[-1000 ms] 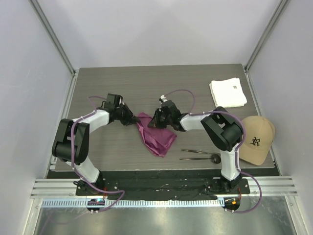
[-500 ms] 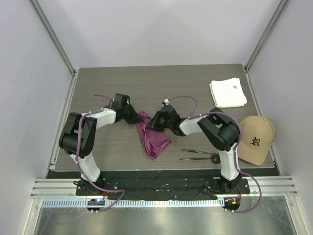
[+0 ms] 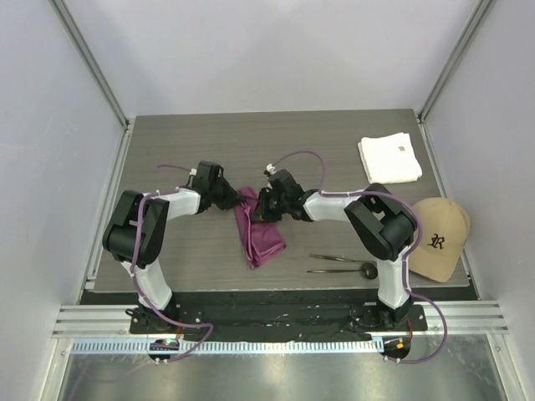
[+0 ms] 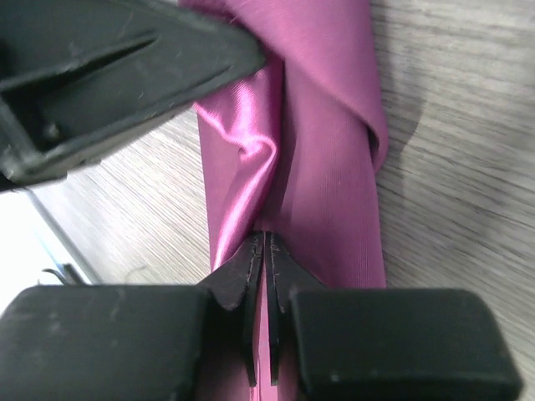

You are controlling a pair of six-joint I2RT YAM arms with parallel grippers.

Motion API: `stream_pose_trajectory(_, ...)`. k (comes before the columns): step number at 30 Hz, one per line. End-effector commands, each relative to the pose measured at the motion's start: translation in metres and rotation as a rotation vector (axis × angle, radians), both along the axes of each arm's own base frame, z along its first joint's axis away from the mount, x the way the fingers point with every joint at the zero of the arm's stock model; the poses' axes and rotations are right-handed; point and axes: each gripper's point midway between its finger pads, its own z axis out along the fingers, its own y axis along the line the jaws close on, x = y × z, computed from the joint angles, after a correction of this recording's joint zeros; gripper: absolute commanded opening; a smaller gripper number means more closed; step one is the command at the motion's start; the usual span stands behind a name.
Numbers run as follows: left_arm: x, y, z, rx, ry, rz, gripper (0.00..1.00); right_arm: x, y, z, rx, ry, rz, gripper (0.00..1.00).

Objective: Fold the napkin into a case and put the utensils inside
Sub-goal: Fold the 2/3-rectangle-folded napkin at the center of the board.

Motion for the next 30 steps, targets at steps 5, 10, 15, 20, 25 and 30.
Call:
stream_pose_trajectory(5,0.015,-0.006,0.008,0.014,-0.054,0.007,0.0,0.014,-0.028,0.029,-0.164,-0.178,0.086,0.1)
stream_pose_trajectory(10,0.016,-0.01,0.008,0.018,-0.06,0.019,0.0,0.016,-0.033,0.002,-0.213,-0.185,0.148,0.08)
stream_pose_trajectory(15,0.019,-0.014,0.01,-0.011,-0.096,0.053,0.0,0.016,-0.032,-0.022,-0.208,-0.163,0.134,0.02)
stream_pose_trajectory(20,0.026,-0.011,0.01,-0.02,-0.129,0.11,0.0,-0.001,-0.023,-0.029,-0.128,-0.096,0.137,0.01)
stream_pose_trajectory(25,0.031,-0.007,0.003,0.012,-0.136,0.135,0.0,-0.01,-0.023,-0.028,-0.099,-0.058,0.107,0.01)
stream_pose_trajectory(30,0.029,-0.005,-0.004,0.028,-0.132,0.128,0.0,0.003,-0.025,-0.012,-0.138,-0.123,0.14,0.02)
